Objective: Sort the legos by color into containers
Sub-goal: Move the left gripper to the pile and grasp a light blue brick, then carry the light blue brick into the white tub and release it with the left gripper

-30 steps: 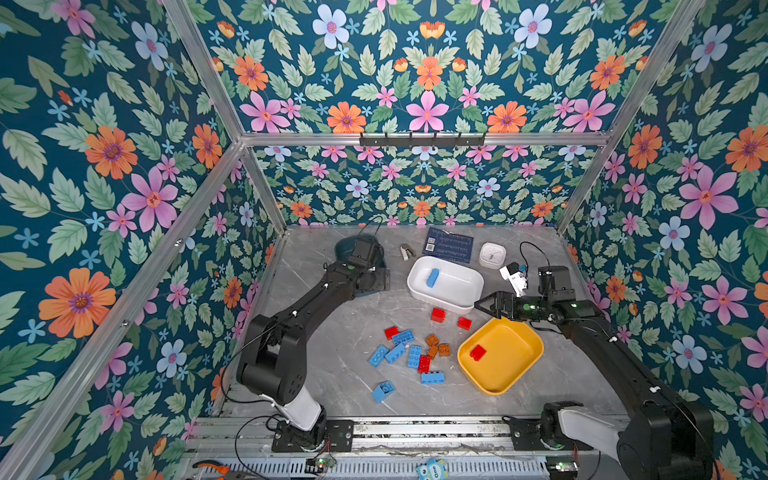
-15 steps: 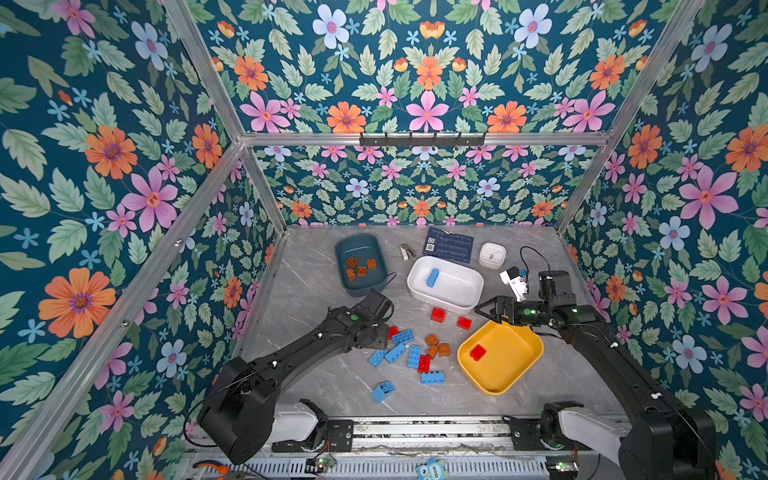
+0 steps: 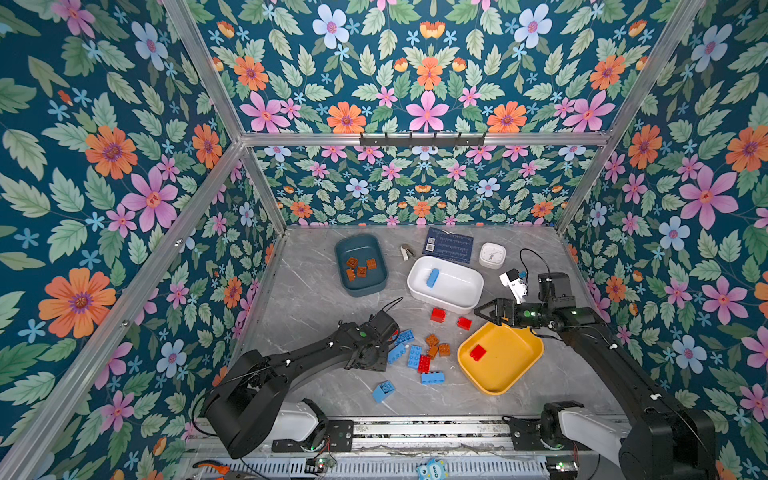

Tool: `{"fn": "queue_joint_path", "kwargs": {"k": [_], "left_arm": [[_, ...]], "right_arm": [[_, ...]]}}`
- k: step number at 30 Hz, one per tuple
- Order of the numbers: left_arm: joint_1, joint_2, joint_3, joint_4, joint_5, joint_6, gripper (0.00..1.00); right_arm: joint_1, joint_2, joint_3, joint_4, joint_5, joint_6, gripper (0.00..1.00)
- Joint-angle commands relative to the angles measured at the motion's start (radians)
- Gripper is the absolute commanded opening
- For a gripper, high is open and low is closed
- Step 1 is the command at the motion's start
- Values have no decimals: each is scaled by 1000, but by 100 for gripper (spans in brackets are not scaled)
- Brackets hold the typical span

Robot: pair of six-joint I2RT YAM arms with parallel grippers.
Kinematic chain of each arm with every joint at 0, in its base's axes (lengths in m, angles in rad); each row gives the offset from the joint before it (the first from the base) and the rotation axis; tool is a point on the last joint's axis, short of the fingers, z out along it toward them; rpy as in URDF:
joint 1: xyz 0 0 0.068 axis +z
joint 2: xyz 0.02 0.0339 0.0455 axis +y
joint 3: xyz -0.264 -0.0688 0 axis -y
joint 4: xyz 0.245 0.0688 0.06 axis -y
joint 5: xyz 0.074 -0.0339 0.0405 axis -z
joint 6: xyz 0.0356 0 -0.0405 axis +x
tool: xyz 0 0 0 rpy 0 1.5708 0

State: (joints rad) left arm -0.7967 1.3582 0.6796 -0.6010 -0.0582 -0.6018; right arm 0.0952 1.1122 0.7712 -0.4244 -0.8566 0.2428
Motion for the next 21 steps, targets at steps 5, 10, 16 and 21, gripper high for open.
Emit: {"fn": "queue_joint_path", "kwargs": {"k": [5, 10, 16, 21], "left_arm": [[1, 89, 42, 51, -71, 27, 55], [4, 141, 57, 62, -109, 48, 50], [8, 154, 56, 66, -112, 47, 32], [9, 109, 98, 26, -124, 47, 23]], "right_arm": [[0, -2, 4, -1, -4, 4, 99], [0, -8, 1, -6, 2, 0, 99], [1, -5, 1, -4, 2, -1, 99], [1, 1, 8, 0, 6, -1, 99]]}}
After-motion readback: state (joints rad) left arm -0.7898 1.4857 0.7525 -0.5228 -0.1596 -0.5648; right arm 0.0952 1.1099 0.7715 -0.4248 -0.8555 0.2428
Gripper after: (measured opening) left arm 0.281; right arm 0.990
